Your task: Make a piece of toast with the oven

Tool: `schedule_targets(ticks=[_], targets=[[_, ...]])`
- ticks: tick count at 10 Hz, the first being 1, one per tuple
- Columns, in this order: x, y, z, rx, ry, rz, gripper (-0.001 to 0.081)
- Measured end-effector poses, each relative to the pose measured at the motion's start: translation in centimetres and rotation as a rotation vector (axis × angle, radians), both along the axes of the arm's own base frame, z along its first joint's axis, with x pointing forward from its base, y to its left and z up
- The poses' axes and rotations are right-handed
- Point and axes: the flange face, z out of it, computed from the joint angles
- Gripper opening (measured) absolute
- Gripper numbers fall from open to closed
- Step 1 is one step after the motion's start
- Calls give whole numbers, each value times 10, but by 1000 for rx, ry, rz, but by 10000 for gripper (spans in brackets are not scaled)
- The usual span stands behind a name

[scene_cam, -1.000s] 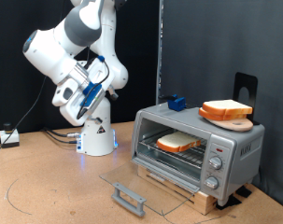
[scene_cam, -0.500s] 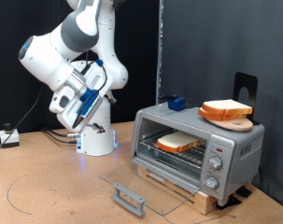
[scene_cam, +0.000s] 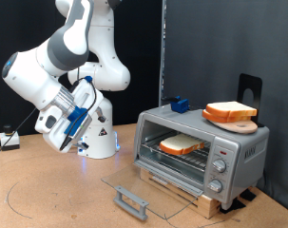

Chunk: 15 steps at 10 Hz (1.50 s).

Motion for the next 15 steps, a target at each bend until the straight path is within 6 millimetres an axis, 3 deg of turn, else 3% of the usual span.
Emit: schedule_targets(ticks=[2, 7, 10, 11, 15], targets=[[-9, 6, -5, 89, 90, 18, 809], [-6, -15, -74, 31, 248, -64, 809], [-12, -8, -75, 153, 226, 16, 809], [-12, -8, -84, 179, 201, 15, 809], [-14, -11, -144, 143, 234, 11, 809]])
